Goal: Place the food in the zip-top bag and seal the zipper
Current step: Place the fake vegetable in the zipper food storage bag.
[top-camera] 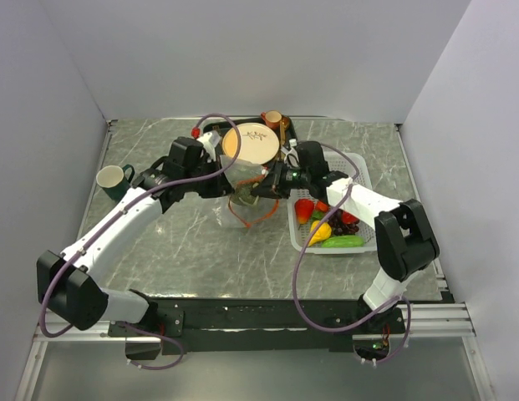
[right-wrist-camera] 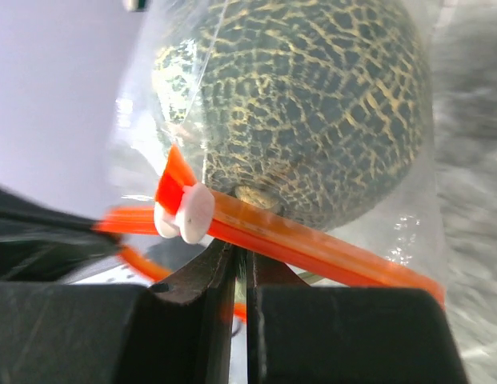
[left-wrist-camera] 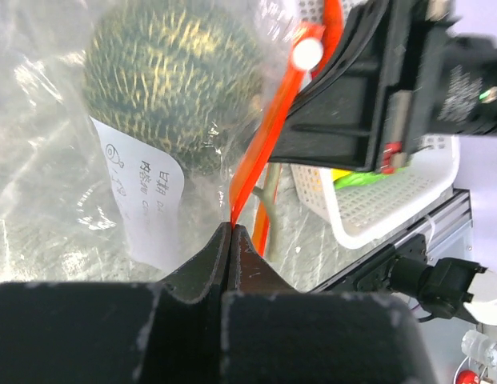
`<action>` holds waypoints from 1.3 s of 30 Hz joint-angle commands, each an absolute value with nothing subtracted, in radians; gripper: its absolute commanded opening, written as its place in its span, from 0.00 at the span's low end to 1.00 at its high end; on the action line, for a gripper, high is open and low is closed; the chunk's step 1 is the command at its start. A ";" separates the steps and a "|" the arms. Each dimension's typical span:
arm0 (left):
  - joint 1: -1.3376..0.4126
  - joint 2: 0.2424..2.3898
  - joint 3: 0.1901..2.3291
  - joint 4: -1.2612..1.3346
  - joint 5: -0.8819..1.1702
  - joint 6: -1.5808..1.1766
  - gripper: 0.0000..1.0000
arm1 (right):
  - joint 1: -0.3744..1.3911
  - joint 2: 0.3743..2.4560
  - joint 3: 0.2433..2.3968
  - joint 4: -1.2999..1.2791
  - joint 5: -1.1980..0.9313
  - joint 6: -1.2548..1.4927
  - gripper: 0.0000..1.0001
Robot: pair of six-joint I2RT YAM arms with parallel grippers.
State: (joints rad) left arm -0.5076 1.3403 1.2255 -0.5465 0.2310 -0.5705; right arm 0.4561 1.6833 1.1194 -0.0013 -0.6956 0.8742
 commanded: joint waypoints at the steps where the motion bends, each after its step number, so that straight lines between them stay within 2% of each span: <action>1: -0.511 1.304 1.304 -0.540 0.216 -0.589 0.01 | 0.483 1.635 1.170 -0.124 -0.542 0.755 0.04; 10: -0.512 1.330 1.310 -0.535 0.294 -0.597 0.01 | 0.563 1.672 1.291 -0.198 -0.457 0.732 0.08; 14: -0.512 1.330 1.316 -0.543 0.279 -0.610 0.01 | 0.597 1.693 1.420 -0.253 -0.417 0.715 0.13; 17: -0.512 1.331 1.336 -0.546 0.284 -0.614 0.01 | 0.621 1.776 1.575 -0.397 -0.416 0.626 0.13; 18: -0.514 1.333 1.342 -0.545 0.288 -0.615 0.01 | 0.636 1.822 1.610 -0.481 -0.407 0.573 0.16; 19: -0.514 1.335 1.354 -0.546 0.290 -0.615 0.01 | 0.640 1.844 1.644 -0.524 -0.397 0.551 0.26; 22: -0.514 1.336 1.377 -0.558 0.273 -0.614 0.01 | 0.643 1.876 1.707 -0.604 -0.400 0.494 0.41; 24: -0.514 1.335 1.385 -0.571 0.244 -0.615 0.01 | 0.646 1.808 1.672 -0.580 -0.361 0.488 0.52; 25: -0.512 1.335 1.394 -0.575 0.227 -0.614 0.01 | 0.644 1.778 1.645 -0.556 -0.356 0.485 0.61; 26: -0.512 1.335 1.399 -0.581 0.212 -0.615 0.01 | 0.644 1.748 1.613 -0.534 -0.347 0.479 0.65; 31: -0.512 1.345 1.414 -0.604 0.155 -0.617 0.01 | 0.638 1.591 1.592 -0.569 -0.269 0.433 0.67; 36: -0.511 1.338 1.399 -0.600 0.138 -0.618 0.01 | 0.609 1.418 1.482 -0.534 -0.141 0.445 0.67; 37: -0.512 1.335 1.396 -0.597 0.138 -0.617 0.01 | 0.601 1.401 1.458 -0.526 -0.115 0.452 0.74; 39: -0.511 1.333 1.393 -0.589 0.147 -0.615 0.01 | 0.557 1.387 1.399 -0.518 -0.124 0.465 0.75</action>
